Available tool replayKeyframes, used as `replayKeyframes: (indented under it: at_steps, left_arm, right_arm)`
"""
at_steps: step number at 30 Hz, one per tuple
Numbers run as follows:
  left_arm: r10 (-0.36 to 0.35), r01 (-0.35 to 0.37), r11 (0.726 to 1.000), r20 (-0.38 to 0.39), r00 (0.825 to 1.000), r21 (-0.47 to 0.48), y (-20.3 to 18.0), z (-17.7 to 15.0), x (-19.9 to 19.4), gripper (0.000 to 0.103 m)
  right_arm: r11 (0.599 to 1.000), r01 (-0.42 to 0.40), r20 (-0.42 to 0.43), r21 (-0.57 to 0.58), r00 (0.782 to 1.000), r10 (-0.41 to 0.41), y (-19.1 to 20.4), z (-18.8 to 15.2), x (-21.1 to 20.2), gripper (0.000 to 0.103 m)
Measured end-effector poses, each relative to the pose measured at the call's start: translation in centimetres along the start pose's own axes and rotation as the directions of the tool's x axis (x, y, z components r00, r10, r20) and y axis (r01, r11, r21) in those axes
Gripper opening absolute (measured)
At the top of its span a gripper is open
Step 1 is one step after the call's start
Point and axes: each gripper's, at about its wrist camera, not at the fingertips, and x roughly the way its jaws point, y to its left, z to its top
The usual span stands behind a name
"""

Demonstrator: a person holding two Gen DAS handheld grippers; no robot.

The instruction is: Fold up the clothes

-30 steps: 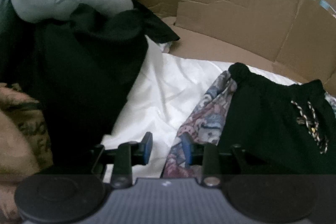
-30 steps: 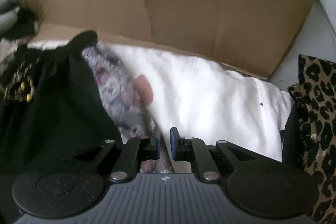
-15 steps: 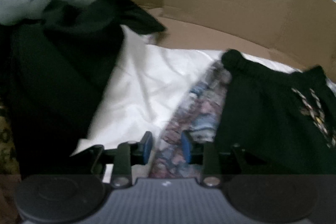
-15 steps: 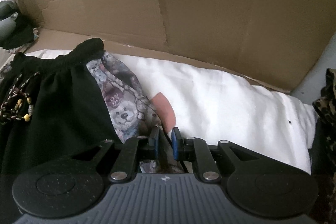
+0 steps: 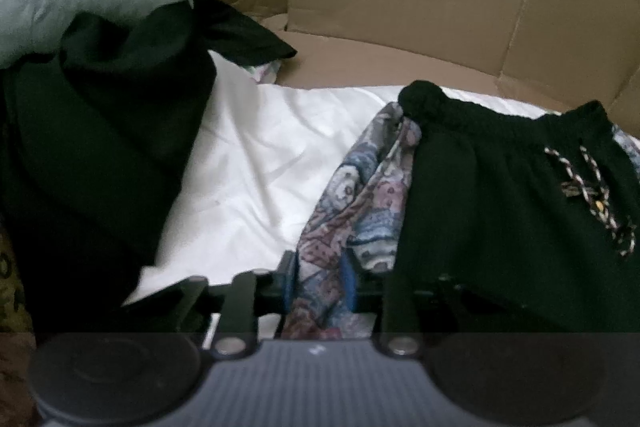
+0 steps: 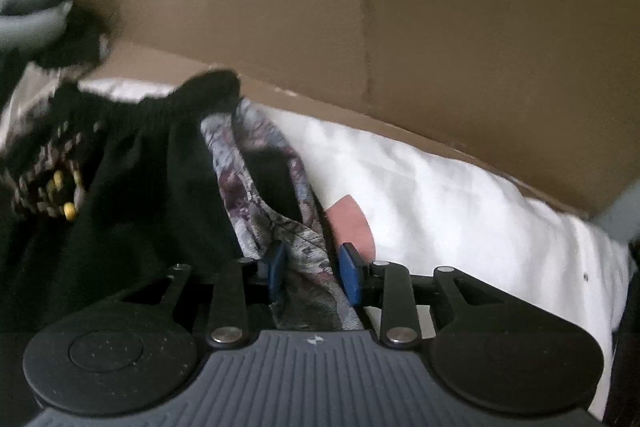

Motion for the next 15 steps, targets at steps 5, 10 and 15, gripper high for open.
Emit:
replayKeyframes:
  at_steps: [5,10,15]
  left_arm:
    - [0.016,-0.016,1.0,0.023,1.0,-0.02,0.2,0.1,-0.6,0.009]
    - [0.06,-0.06,0.998,0.027,0.998,-0.024,0.5,0.1,-0.6,0.011]
    - [0.037,-0.037,0.998,-0.008,0.999,-0.054,0.9,0.6,-0.9,0.029]
  right_arm:
    - [0.999,0.032,-0.006,-0.041,0.999,-0.032,0.1,0.4,0.0,0.005]
    - [0.995,0.091,-0.005,-0.042,0.996,-0.091,-0.7,0.6,-1.2,0.003]
    - [0.997,0.071,-0.001,0.018,0.997,-0.071,-2.7,-0.1,-4.5,0.021]
